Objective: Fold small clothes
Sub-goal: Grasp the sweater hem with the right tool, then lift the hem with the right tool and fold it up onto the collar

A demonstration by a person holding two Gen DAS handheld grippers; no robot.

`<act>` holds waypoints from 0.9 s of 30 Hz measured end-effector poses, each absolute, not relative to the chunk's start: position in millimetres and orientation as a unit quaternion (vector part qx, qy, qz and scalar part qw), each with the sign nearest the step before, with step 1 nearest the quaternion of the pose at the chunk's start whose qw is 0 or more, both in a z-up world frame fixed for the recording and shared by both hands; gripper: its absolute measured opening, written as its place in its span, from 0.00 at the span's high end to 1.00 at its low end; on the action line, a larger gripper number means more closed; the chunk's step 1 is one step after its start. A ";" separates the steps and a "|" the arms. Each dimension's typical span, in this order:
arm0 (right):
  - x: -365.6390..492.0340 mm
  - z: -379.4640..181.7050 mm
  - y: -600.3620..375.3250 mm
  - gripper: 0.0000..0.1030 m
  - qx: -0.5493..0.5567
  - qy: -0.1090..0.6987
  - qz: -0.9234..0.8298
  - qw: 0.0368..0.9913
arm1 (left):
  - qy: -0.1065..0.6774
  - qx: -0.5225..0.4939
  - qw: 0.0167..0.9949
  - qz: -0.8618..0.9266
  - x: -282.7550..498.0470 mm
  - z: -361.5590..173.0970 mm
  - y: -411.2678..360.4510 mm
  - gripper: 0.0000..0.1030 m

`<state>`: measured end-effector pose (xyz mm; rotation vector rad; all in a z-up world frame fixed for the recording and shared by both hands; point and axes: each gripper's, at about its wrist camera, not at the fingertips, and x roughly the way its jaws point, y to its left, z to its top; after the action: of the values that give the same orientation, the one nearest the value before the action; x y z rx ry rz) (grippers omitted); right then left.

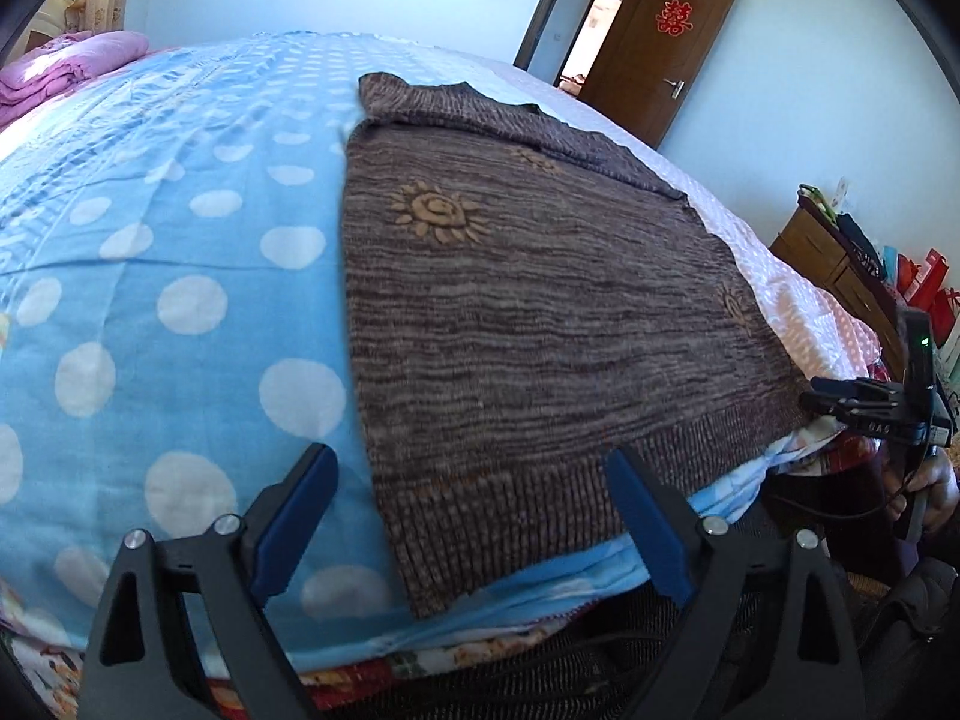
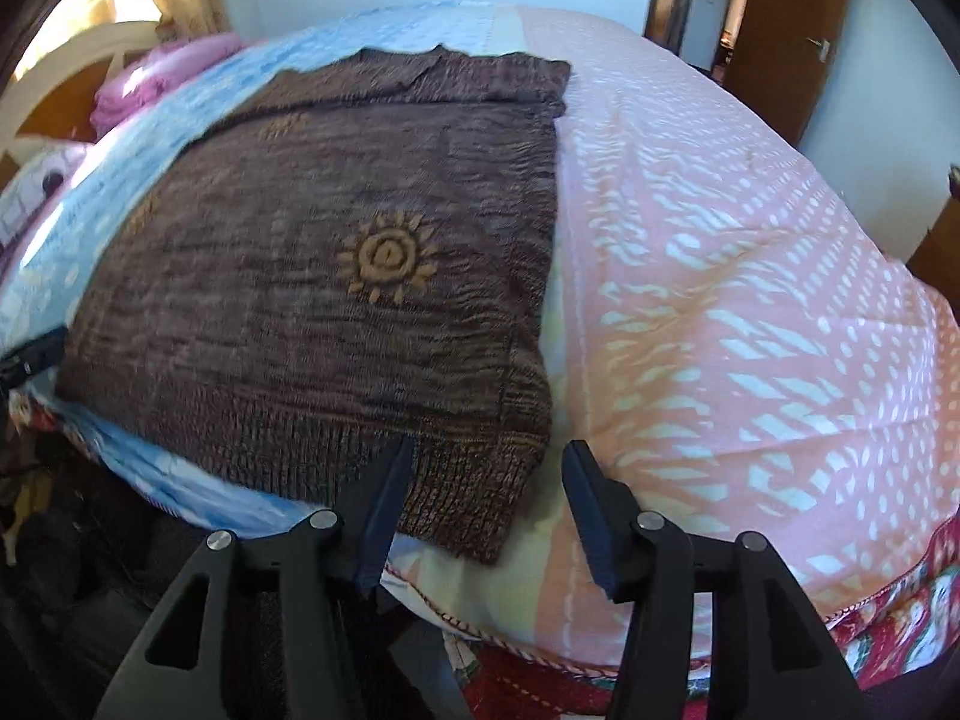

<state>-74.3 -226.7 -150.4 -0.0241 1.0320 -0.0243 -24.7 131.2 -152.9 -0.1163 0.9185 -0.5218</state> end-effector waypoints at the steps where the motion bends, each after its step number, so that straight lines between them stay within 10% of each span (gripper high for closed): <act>1: -74.1 -154.0 -223.8 0.48 -0.015 0.501 -0.004 0.865 | 0.440 -0.058 0.860 -0.252 -24.8 -153.1 132.1 0.10; 11: -75.8 -165.1 -212.1 0.70 -0.054 0.514 -0.003 0.856 | 0.458 -0.058 0.854 -0.240 -26.5 -156.8 135.1 0.26; 14: -76.9 -163.6 -217.4 0.94 -0.047 0.509 -0.012 0.860 | 0.461 -0.057 0.853 -0.237 -26.6 -158.1 133.8 0.46; 17: -74.5 -158.6 -230.1 0.95 -0.001 0.510 0.007 0.860 | 0.476 -0.074 0.842 -0.243 -23.9 -160.5 134.8 0.78; 27: -75.4 -121.3 -258.5 0.95 0.187 0.471 0.088 0.857 | 0.476 -0.132 0.830 -0.257 -0.7 -133.3 142.5 0.93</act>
<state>-75.4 -258.5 -121.3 0.3928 0.9903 0.1852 -0.7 142.5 -133.3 -0.2797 1.0100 -0.5462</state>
